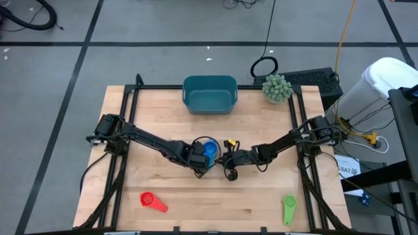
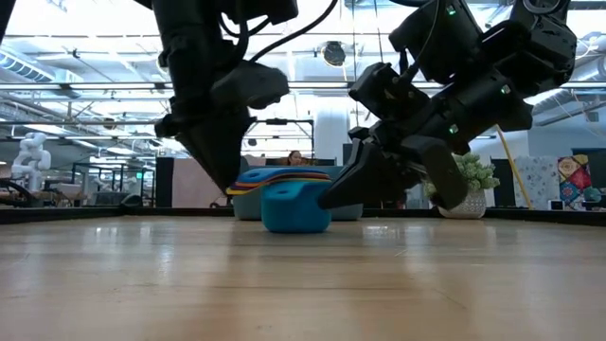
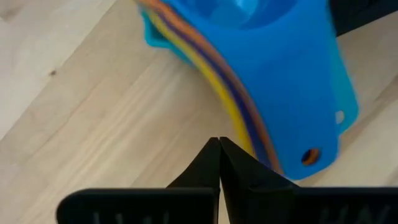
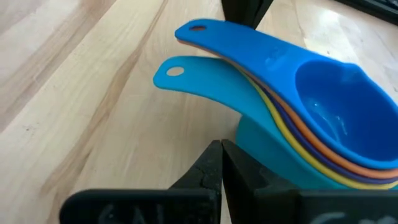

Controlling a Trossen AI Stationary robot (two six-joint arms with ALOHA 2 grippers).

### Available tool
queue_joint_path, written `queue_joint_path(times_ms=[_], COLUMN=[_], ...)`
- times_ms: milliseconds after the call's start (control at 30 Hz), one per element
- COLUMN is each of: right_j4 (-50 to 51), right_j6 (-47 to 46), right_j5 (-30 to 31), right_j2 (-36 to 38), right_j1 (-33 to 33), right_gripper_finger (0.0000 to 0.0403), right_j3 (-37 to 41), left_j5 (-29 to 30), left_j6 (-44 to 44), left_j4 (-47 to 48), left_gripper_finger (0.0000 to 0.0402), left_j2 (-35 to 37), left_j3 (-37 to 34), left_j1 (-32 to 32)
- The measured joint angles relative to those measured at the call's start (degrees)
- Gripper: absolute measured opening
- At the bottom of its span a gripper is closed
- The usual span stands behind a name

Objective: Nest measuring cups in basket
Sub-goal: Stack the blue measuring cup on top of the orange measuring cup

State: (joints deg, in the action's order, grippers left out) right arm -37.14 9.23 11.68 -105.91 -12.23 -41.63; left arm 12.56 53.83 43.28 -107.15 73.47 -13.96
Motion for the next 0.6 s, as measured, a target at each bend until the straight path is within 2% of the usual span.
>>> queue_joint_path(times_ms=[367,600], right_j4=[-1.7,-1.69], right_j6=[0.07,0.94], right_j5=[0.0,-0.05], right_j2=[0.0,-1.36], right_j1=[0.0,-0.04], right_gripper_finger=[0.0,0.0], right_j3=[-0.12,-3.88], left_j5=[-0.02,-0.02], left_j6=[-0.1,-0.08], left_j4=[-3.6,-6.26], left_gripper_finger=[0.0002,0.0001], left_j2=[0.0,0.0], left_j3=[-0.02,-0.02], left_j1=[0.07,0.07])
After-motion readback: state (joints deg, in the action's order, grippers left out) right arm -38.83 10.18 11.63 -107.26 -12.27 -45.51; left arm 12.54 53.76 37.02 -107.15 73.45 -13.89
